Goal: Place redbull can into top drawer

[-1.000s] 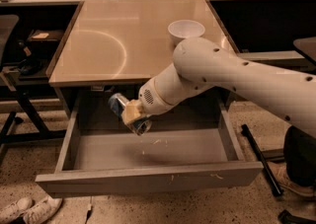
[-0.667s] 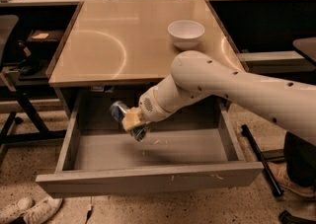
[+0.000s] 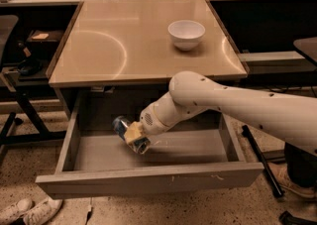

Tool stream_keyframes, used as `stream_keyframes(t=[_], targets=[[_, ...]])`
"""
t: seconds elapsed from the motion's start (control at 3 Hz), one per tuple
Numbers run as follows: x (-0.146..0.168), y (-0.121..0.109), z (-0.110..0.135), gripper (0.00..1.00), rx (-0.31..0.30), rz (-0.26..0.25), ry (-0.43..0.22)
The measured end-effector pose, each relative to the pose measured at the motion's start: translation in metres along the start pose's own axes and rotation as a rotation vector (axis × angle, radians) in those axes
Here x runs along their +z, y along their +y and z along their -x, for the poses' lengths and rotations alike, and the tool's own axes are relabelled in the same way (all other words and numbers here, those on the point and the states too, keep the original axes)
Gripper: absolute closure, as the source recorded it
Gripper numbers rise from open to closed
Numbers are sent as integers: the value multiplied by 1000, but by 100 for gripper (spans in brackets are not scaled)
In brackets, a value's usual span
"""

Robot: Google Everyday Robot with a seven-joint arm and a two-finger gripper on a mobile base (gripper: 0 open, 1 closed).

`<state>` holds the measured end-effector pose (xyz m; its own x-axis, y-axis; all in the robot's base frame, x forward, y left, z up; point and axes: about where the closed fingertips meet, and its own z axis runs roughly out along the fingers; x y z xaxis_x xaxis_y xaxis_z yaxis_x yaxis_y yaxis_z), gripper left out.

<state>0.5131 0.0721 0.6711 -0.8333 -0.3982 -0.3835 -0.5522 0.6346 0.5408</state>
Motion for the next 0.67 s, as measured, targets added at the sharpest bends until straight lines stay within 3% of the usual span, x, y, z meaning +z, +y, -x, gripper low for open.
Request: stream_keyframes(t=[0.67], targets=[[28,-17,-13,100,26,11,42]])
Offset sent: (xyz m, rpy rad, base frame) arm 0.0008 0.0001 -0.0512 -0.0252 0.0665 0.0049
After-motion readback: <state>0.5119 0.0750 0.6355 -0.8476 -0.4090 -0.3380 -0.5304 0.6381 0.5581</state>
